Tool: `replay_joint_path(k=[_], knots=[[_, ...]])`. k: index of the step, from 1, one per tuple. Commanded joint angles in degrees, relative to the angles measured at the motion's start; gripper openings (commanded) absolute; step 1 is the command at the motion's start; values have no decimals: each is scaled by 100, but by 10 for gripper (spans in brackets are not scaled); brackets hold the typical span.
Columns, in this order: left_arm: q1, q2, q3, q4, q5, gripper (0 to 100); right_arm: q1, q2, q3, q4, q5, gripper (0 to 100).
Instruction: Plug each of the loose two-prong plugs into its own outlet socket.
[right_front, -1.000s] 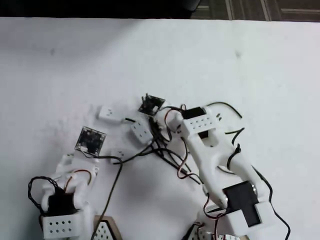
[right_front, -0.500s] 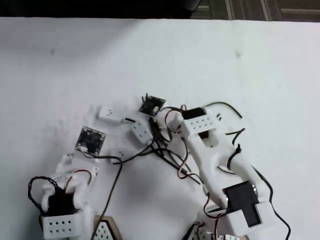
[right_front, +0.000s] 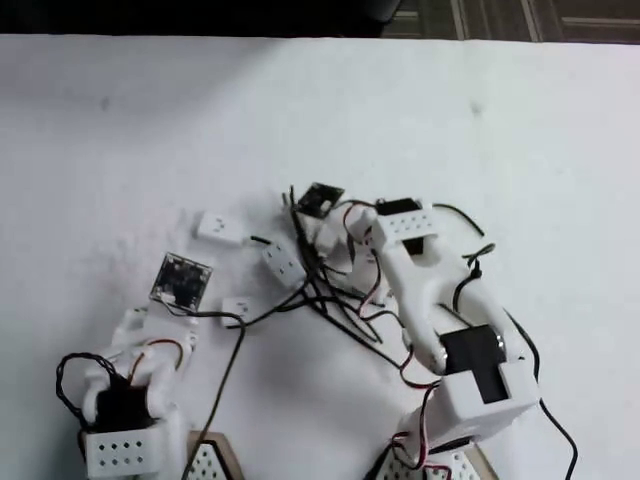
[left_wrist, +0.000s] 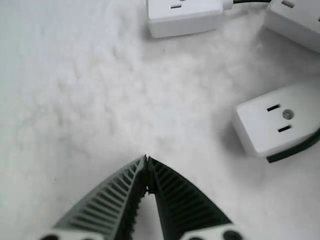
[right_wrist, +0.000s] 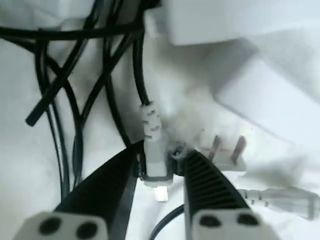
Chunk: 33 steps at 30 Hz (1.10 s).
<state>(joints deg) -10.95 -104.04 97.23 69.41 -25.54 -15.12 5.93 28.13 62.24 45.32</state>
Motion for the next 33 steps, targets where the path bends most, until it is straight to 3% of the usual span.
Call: replay_joint_path(k=[1,11,15,33], knots=[[-57,-31,-18,-35,-62,24,22,-136,-325,31,44,19],[-40,-31,-18,-18,-26,24,22,-2105,-290,1587,-26,18],[-31,-31,-26,-35,-44,24,4,-2905,-281,2114,-484,18],[40,-31,-1266,-976,-44,24,31,-7538,492,2905,-1521,18]])
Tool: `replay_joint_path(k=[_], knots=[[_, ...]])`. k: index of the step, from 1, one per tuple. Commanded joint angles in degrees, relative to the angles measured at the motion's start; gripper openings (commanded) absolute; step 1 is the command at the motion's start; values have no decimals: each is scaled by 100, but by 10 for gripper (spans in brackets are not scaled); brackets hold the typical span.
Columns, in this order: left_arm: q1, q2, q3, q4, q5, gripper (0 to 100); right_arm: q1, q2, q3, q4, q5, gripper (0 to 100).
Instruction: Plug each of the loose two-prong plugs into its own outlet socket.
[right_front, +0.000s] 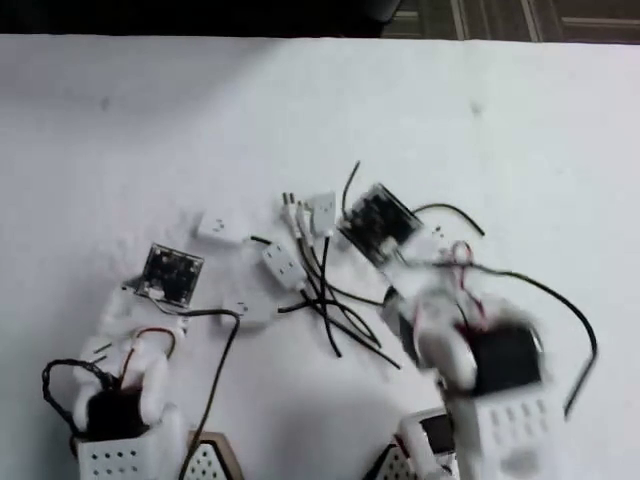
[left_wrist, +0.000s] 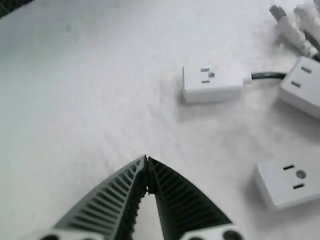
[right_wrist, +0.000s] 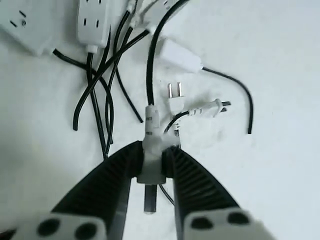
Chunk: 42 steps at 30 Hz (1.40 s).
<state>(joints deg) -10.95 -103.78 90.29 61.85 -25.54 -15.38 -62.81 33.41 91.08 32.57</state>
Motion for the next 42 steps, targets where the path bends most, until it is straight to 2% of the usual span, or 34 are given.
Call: replay_joint_path(k=[1,6,11,15,22,27,29,32,34,38,42], knots=[[110,-57,-659,-211,-62,24,31,-857,-18,4,-378,18],[549,-57,-941,-220,-580,24,22,-1200,123,-321,-870,18],[549,-48,-1222,-211,-633,24,22,-1200,1099,-1209,-985,18],[541,198,-1345,-211,-1169,67,22,-1200,1881,-1842,-993,18],[567,2484,-2576,-211,-1521,82,31,-1200,2664,-2466,-1002,18],[664,4409,-3455,-176,-2321,91,66,-1200,2813,-2571,-1178,18],[681,5068,-3648,-193,-2673,147,75,-1200,2813,-2571,-1196,18],[708,5930,-3974,-202,-2725,251,75,-1200,2822,-2571,-1196,18],[769,6422,-4132,-167,-2778,272,75,-1200,2822,-2563,-1196,18],[1262,7046,-4299,325,-3235,271,75,-1200,2875,-2571,-1196,18],[2000,7081,-4290,818,-3244,271,84,-1200,2875,-2571,-1187,18]])
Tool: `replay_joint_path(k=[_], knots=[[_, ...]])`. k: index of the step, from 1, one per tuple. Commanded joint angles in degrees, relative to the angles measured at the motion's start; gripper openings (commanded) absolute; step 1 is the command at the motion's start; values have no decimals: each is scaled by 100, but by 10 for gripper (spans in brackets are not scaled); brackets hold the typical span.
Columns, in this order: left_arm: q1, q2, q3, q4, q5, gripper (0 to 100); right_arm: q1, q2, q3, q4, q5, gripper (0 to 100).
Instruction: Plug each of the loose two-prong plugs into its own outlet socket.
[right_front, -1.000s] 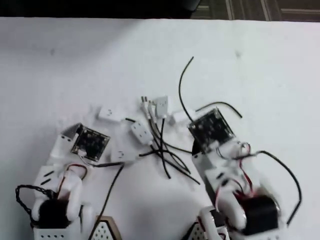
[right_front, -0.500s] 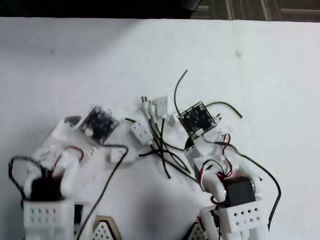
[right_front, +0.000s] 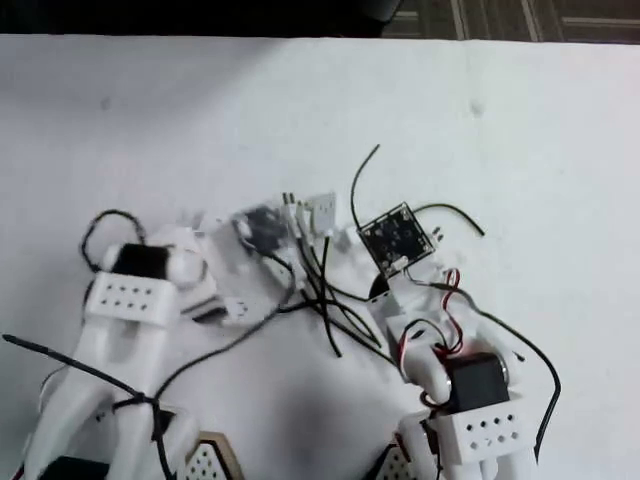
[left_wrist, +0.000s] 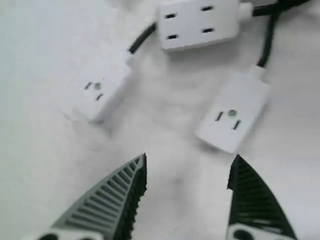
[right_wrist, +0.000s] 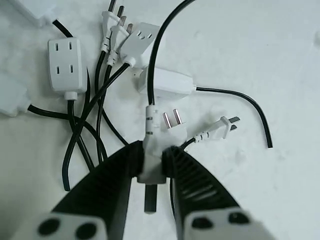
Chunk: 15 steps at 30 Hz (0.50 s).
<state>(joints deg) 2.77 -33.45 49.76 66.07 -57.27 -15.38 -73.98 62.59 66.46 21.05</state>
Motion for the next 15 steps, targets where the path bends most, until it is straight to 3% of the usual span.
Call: replay_joint_path(k=[1,3,9,15], knots=[[760,48,-220,422,-70,271,84,-84,-44,-110,-35,18],[954,110,-176,378,0,271,84,-84,-35,-101,-35,18],[1059,813,149,-782,167,271,84,-84,-35,-84,-18,18],[1051,2457,-492,-879,167,255,84,-84,-35,-75,-9,18]])
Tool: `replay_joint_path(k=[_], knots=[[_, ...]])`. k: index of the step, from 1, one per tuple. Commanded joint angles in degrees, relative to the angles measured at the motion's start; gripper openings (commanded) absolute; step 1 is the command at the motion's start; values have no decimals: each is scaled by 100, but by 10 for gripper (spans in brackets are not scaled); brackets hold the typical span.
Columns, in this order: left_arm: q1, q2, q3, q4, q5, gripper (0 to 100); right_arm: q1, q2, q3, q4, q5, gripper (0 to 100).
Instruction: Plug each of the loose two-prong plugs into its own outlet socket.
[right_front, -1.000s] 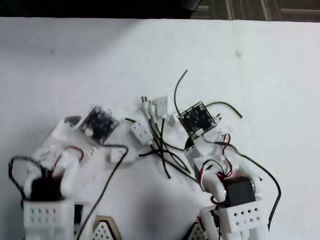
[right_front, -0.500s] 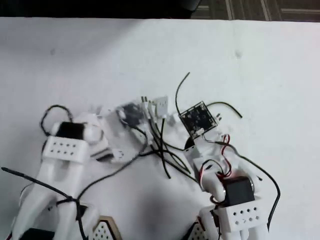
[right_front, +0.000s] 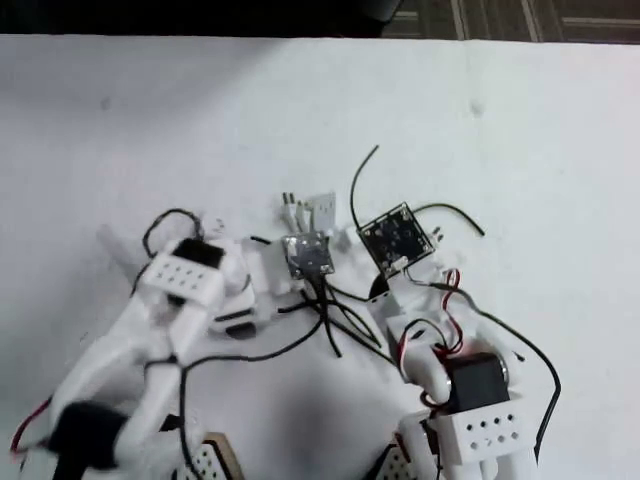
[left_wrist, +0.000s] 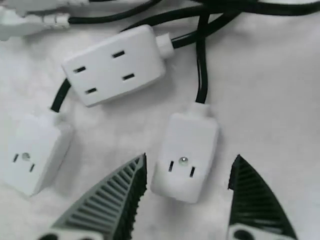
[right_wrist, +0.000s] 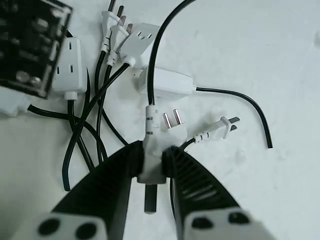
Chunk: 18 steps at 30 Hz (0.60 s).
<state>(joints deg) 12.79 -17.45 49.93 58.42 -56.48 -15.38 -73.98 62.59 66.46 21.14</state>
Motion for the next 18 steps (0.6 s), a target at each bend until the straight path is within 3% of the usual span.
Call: replay_joint_path(k=[1,8,14,18], knots=[[48,1077,-615,-123,88,234,84,-84,-35,-75,-18,18],[31,1420,-932,88,88,11,259,-84,-26,-66,-9,18],[-435,919,-958,475,290,21,330,-84,-26,-75,-9,18],[-734,-31,-1152,1169,290,21,330,-84,-26,-75,-9,18]])
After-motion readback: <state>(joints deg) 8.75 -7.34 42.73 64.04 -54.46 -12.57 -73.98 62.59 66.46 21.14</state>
